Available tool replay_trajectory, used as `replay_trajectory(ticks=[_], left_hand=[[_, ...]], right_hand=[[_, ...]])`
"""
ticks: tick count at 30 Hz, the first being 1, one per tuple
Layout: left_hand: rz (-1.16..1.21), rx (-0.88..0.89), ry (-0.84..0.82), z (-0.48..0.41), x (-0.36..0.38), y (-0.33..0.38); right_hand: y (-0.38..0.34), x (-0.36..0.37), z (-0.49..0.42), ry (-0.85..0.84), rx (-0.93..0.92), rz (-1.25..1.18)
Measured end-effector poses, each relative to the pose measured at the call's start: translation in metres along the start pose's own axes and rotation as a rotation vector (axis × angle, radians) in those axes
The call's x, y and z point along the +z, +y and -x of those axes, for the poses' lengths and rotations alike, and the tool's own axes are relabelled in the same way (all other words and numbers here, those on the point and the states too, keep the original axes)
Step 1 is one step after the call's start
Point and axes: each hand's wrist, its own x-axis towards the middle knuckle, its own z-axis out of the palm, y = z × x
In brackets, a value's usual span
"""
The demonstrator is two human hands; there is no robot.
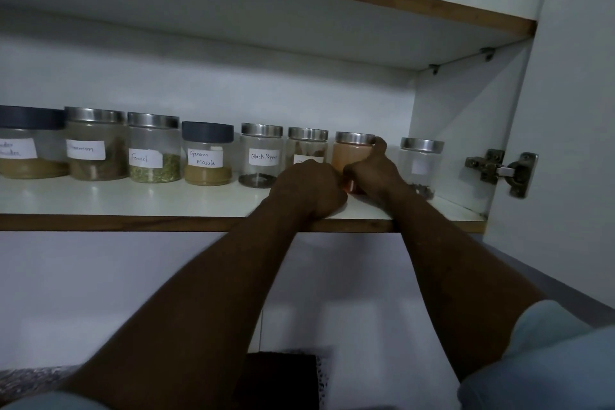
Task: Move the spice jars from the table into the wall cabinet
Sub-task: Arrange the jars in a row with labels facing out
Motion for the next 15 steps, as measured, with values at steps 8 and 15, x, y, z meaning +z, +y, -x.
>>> replay_trajectory(ticks=[8,15], left_hand=[[-0.028,0.016,-0.065,0.0011,-0.0008,0.0015],[-0.016,-0.044,-0.107,-0.0034,-0.0007,0.0011]], right_hand=[[0.0014,0.0032,-0.0025,-0.012,0.019,0.042],[0.0066,-0.0005,-0.0055,0.024,0.025,0.071]])
